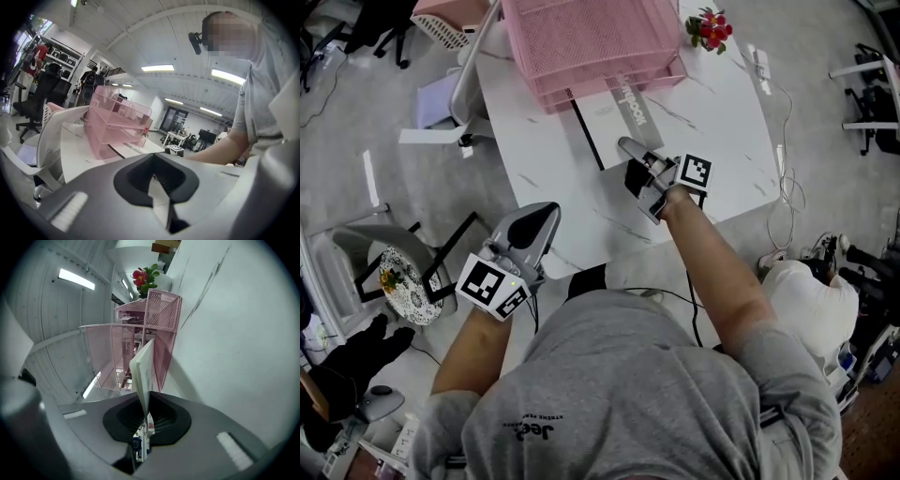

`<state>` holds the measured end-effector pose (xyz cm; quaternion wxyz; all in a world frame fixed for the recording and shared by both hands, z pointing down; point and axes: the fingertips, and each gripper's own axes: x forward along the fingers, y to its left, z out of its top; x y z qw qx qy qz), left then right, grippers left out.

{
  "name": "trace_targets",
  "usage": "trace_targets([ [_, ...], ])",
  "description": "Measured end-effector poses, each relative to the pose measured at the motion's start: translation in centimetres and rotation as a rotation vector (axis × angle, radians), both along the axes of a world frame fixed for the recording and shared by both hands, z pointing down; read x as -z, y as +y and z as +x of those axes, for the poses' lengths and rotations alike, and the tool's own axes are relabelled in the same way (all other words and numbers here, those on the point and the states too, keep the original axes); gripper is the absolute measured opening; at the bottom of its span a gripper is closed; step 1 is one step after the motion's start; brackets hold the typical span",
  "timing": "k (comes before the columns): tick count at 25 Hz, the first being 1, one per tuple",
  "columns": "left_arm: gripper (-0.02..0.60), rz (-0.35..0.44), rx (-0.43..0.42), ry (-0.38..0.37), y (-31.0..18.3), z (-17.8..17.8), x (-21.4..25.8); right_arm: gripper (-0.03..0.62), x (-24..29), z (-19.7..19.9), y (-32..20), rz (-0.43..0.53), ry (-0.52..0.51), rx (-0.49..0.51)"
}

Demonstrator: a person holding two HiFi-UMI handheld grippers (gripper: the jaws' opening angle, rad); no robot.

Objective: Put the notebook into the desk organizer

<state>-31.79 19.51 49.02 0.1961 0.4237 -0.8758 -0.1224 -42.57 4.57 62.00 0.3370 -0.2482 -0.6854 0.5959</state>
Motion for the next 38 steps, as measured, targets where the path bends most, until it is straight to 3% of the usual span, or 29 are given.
trace_targets([
  [18, 0.054, 0.003, 0.055, 0.040, 2.8, -1.1, -1.8, 0.011, -0.9, -8.1, 3.2, 0.031, -0.002, -0.063],
  [33, 0.052, 0.000, 0.055, 0.067, 2.5, -1.1, -3.0, 0.020, -1.2, -11.6, 3.7, 0.020, -0.055, -0.143],
  [38, 0.054, -0.001, 0.047, 0.069, 2.6, -0.9, -3.1, 0.044, -0.3, -11.0, 4.7, 0.095, -0.120, -0.065],
])
